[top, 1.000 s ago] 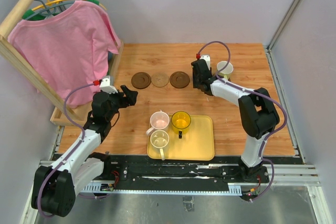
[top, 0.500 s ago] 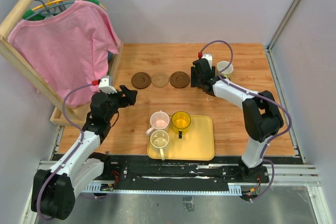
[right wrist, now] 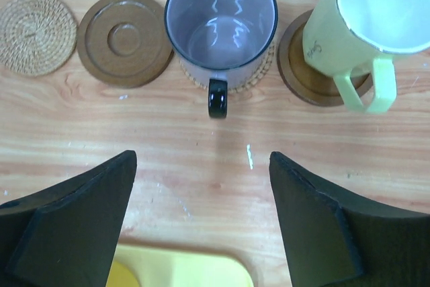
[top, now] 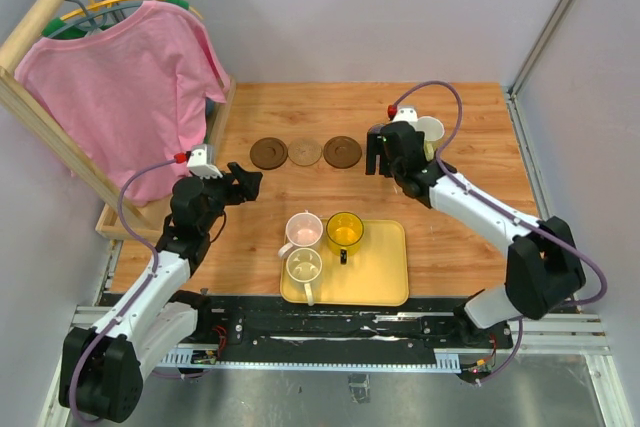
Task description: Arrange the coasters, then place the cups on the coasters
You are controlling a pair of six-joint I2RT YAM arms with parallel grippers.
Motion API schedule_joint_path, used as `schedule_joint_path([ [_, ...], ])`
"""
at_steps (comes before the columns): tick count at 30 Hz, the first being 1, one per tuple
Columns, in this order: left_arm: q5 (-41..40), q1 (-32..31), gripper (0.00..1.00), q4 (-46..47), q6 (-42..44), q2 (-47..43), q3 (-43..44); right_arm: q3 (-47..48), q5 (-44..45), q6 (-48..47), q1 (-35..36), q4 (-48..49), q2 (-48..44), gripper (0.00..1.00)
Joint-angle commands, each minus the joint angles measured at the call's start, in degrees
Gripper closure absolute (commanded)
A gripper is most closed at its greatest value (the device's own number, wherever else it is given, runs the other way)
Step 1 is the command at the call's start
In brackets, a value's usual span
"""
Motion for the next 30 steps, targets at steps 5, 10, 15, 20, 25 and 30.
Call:
schedule_joint_path([
  [5,-0.84,-0.92,0.19,5.29,0.75,0.56,-2.45,-6.96,4.45,1.04,6.00,-3.45,-11.28,0.19],
  [10,-2.59,-2.27,0.19,10.77,0.78,2.10,-4.24,-11.22,8.10,0.35,9.02,-0.34,-16.60,0.20],
  [15,-3.20,-2.43,0.19,12.09,0.97,3.36,-4.17,-14.21,11.74,-1.71,12.99,3.69,-18.15,0.20],
  [20,-4.07,-2.51,0.19,12.33,1.28,2.47,-5.39,-16.20,16.36,-6.61,20.10,10.66,-15.45,0.18],
  [25,-6.50,-2.51,0.18,12.31,2.29,2.01,-6.07,-14.67,22.97,-12.82,26.62,16.17,-10.99,0.15],
  [30,-9.75,-2.51,0.18,14.97,2.13,3.02,-7.88,-12.95,22.87,-14.30,27.63,16.16,-9.99,0.13],
])
